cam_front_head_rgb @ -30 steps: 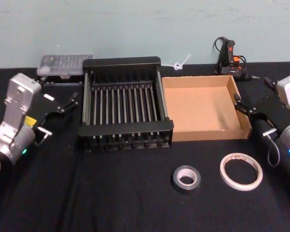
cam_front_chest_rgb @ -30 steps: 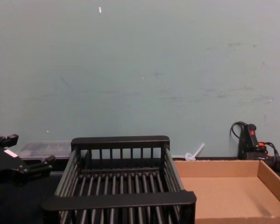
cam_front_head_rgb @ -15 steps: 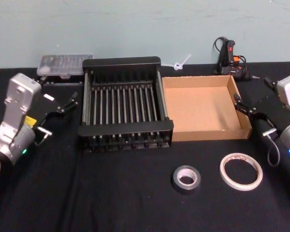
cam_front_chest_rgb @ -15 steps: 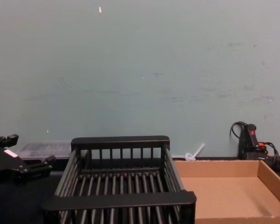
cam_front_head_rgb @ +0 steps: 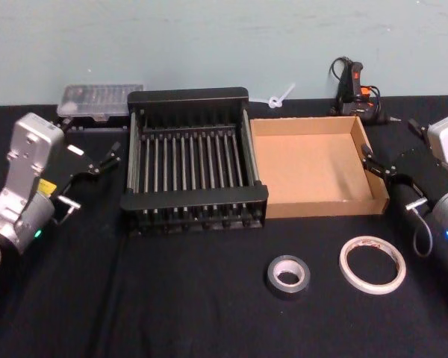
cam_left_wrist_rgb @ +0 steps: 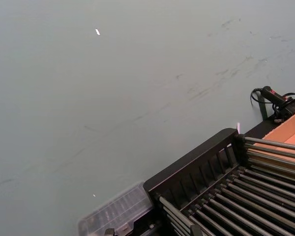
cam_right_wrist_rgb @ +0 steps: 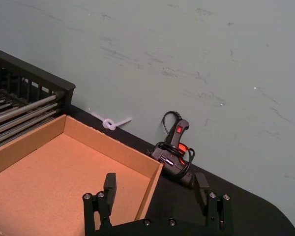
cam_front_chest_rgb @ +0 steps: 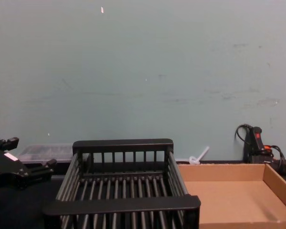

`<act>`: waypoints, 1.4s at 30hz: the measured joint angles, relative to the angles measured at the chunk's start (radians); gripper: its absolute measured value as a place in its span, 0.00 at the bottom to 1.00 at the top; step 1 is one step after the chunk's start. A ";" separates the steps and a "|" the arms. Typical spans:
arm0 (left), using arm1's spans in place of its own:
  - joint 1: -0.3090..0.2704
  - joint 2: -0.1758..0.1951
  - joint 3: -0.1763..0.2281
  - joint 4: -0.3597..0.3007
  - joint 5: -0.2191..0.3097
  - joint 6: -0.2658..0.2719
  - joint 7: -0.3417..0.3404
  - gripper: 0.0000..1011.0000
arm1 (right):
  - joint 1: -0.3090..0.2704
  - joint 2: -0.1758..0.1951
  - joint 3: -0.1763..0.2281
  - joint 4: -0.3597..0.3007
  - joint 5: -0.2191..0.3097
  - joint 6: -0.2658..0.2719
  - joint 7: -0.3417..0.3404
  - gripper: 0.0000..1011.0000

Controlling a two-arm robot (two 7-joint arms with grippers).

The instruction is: Pick up the white tape and place it into the black box , Pick up the silver tape and place it into the brown box.

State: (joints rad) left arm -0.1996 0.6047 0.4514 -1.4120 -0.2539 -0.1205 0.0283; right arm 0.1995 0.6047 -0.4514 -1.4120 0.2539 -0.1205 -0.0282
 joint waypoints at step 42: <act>0.000 0.000 0.000 0.000 0.000 0.000 0.000 0.99 | -0.149 0.062 0.175 -0.208 0.197 0.176 0.226 0.99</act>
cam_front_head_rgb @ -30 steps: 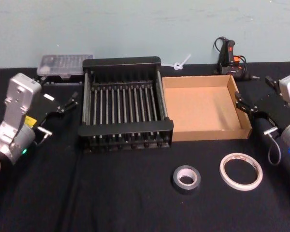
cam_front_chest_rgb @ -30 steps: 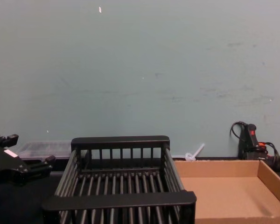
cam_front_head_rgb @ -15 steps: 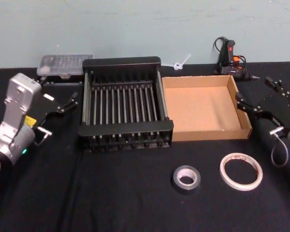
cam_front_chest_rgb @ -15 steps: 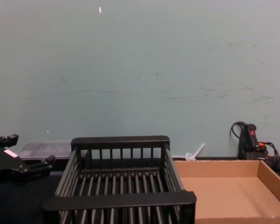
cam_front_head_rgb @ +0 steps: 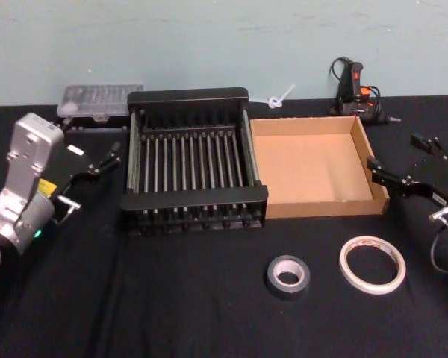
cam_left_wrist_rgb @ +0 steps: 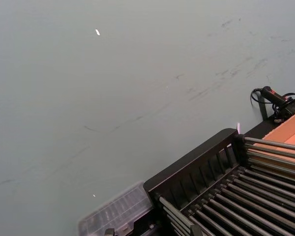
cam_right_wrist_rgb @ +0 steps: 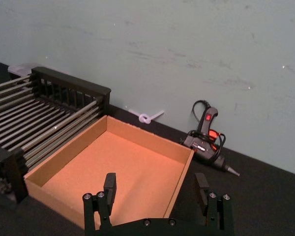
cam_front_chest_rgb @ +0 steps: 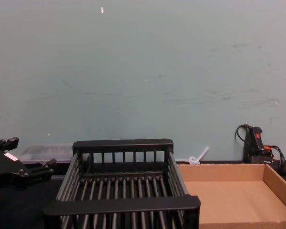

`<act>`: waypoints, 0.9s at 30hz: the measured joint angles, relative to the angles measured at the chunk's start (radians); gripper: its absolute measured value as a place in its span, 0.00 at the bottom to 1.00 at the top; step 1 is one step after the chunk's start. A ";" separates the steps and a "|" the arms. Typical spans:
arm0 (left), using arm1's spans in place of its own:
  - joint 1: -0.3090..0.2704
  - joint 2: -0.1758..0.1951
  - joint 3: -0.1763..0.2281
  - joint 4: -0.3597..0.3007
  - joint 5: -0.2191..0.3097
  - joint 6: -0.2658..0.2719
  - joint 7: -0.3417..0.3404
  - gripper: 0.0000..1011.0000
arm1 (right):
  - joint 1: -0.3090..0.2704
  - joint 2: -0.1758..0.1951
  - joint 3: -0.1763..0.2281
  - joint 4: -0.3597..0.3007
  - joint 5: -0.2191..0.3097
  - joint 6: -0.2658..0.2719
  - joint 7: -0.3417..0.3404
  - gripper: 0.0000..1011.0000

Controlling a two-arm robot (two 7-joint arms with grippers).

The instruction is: Pick up the white tape and place it into the black box , Pick up the silver tape and place it into the brown box.

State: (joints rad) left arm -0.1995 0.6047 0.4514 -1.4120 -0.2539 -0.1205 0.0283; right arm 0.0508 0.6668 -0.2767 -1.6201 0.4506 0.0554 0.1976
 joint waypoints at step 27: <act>0.000 0.000 0.000 0.000 0.000 0.000 0.000 0.99 | -0.144 0.059 0.077 -0.097 0.020 0.164 0.097 0.99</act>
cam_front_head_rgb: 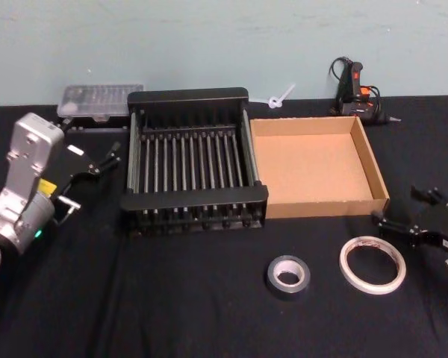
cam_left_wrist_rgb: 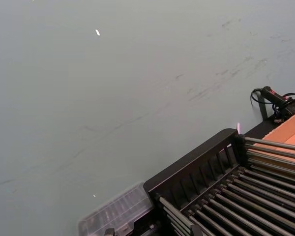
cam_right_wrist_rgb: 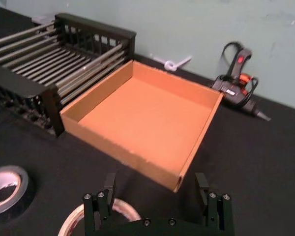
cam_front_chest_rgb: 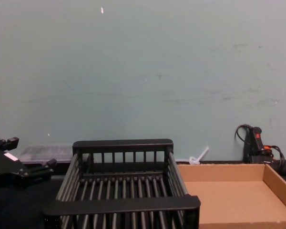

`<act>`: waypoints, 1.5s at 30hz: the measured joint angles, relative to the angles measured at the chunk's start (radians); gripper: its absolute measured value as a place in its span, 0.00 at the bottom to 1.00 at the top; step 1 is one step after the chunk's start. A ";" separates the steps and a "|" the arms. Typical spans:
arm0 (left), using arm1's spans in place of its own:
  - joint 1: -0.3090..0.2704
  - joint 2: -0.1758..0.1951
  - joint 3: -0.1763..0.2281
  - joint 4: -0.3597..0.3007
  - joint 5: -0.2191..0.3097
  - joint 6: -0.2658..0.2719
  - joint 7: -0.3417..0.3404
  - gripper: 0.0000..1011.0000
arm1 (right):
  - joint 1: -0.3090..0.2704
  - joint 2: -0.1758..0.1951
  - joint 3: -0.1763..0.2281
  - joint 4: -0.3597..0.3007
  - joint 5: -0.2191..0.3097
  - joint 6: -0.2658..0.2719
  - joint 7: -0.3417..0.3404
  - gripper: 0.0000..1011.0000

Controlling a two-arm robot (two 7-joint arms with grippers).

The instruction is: Pick up the white tape and place it into the black box , Pick up the silver tape and place it into the brown box.

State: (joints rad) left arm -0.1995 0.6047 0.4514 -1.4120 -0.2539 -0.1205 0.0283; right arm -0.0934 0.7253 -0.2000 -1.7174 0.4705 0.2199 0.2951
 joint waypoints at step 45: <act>0.000 0.000 0.000 0.000 0.000 0.000 0.000 0.99 | 0.030 -0.067 -0.023 0.111 -0.040 0.100 0.081 0.99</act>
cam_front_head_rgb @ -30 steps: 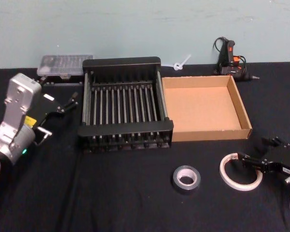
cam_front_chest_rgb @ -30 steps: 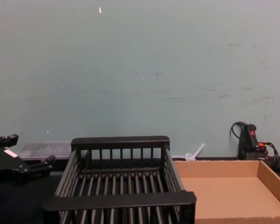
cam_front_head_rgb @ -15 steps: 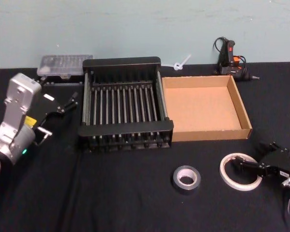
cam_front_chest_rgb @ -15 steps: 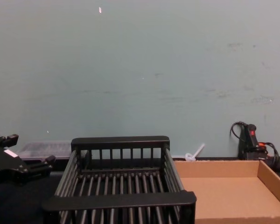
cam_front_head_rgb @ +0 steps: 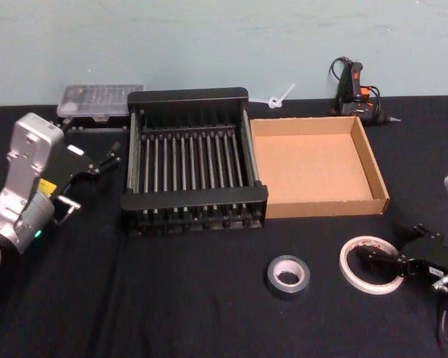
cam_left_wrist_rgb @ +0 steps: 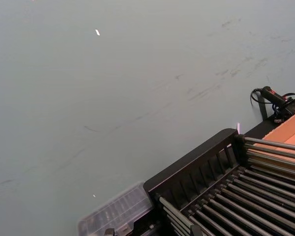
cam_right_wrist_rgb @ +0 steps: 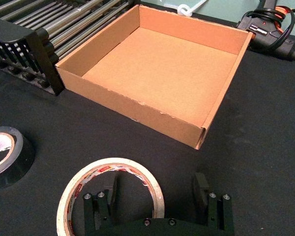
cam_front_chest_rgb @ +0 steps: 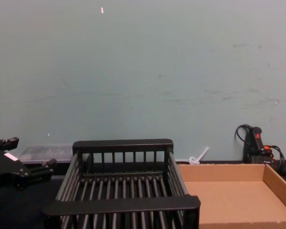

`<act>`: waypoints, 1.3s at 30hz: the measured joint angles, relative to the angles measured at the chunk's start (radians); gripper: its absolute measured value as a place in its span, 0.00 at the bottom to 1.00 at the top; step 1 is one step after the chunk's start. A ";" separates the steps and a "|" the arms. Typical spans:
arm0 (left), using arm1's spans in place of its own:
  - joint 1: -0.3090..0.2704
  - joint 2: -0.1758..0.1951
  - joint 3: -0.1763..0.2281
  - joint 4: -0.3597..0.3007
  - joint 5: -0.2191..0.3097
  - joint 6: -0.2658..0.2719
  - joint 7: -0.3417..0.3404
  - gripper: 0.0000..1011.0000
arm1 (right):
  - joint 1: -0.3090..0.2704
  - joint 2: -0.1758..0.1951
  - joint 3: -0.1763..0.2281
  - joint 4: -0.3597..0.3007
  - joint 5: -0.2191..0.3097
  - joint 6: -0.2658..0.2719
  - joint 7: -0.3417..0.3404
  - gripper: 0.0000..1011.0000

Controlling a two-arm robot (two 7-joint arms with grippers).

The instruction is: Pick up the white tape and place it into the black box , Pick up the silver tape and place it into the brown box.

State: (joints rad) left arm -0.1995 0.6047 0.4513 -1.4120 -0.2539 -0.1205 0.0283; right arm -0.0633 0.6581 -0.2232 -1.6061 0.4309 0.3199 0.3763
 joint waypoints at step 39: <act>0.000 0.000 0.000 0.000 0.000 0.000 0.000 0.99 | 0.014 -0.001 -0.015 0.012 -0.007 0.020 0.009 0.99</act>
State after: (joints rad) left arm -0.1995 0.6047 0.4514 -1.4120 -0.2539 -0.1205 0.0283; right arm -0.0490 0.6566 -0.2386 -1.5937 0.4240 0.3399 0.3849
